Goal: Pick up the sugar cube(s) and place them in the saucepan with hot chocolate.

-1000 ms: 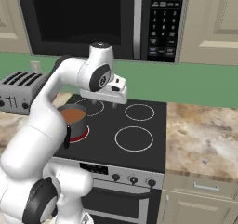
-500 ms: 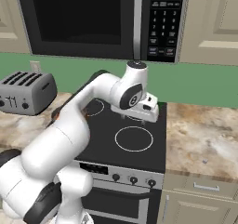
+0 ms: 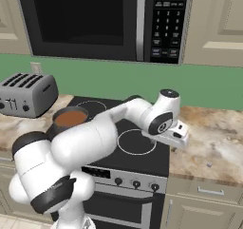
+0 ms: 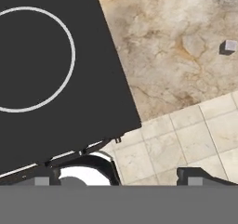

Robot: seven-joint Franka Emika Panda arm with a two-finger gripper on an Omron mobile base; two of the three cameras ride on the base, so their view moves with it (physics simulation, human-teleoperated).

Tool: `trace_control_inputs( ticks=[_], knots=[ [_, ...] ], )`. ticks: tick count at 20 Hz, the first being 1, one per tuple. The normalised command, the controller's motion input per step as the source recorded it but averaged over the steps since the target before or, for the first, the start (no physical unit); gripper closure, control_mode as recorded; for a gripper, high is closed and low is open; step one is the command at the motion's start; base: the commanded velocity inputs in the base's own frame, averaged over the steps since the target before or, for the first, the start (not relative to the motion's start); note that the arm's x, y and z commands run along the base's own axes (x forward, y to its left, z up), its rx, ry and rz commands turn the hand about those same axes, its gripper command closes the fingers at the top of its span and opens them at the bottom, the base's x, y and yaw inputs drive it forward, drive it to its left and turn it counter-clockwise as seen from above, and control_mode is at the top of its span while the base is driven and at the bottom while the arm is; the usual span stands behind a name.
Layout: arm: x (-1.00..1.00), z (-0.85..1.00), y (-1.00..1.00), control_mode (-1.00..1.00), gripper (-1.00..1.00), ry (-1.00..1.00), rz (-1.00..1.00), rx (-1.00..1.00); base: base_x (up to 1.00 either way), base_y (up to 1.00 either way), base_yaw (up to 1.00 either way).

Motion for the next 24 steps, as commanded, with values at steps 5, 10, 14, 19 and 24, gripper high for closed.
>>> trace_control_inputs(
  ticks=[5,10,14,19,24],
  knots=[
    [0.00,-0.03,-0.68,-1.00,-1.00,0.00,-0.07,0.00,0.00,0.00,0.00],
    [0.02,0.00,-0.39,-1.00,-1.00,-0.02,-0.03,0.00,0.00,0.00,0.00],
    [0.01,-0.05,-0.11,-1.00,-1.00,-0.07,0.00,0.00,0.00,0.00,0.00],
    [0.15,-0.25,-0.14,-1.00,-1.00,-0.13,0.00,0.00,0.00,0.00,0.00],
    [0.33,-0.30,-0.02,-1.00,-1.00,-0.15,0.00,0.00,0.00,0.00,0.00]
  ],
)
